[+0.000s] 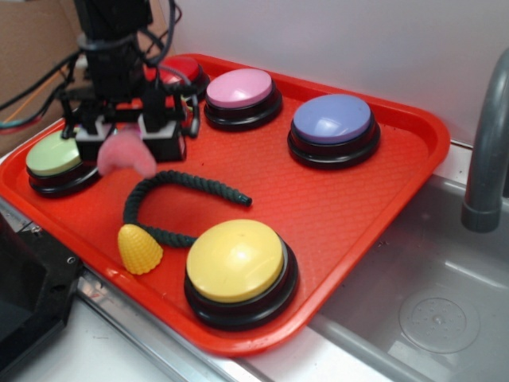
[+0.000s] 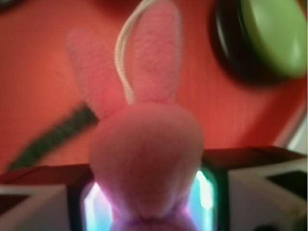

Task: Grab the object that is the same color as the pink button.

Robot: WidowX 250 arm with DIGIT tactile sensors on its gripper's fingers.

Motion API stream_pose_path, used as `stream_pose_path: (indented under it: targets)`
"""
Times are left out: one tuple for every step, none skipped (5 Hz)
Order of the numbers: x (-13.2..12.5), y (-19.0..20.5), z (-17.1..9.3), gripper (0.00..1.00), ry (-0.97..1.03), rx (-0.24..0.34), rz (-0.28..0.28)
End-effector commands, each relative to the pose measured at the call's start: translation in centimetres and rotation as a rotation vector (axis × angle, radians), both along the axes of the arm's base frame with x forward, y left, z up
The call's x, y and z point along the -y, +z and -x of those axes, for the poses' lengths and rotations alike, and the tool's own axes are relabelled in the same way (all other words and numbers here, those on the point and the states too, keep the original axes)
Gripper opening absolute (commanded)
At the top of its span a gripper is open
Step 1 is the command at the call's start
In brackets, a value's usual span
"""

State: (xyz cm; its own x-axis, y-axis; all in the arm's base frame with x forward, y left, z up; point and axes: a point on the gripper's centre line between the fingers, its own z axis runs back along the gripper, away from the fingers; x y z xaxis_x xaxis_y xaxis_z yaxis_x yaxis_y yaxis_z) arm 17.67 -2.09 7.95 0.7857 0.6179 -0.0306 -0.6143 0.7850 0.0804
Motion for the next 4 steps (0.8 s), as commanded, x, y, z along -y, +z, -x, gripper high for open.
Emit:
stream_pose_path:
  targets:
    - [-0.2,7.6,-3.7,0.00,-0.309,0.180,-0.032]
    - [-0.1,10.2,-3.9,0.00,-0.365,0.261,-0.063]
    - [0.7,9.5,-4.4,0.00,-0.498,0.190,-0.076]
    - [1.2,8.8,-3.7,0.00,-0.520,0.090,-0.084]
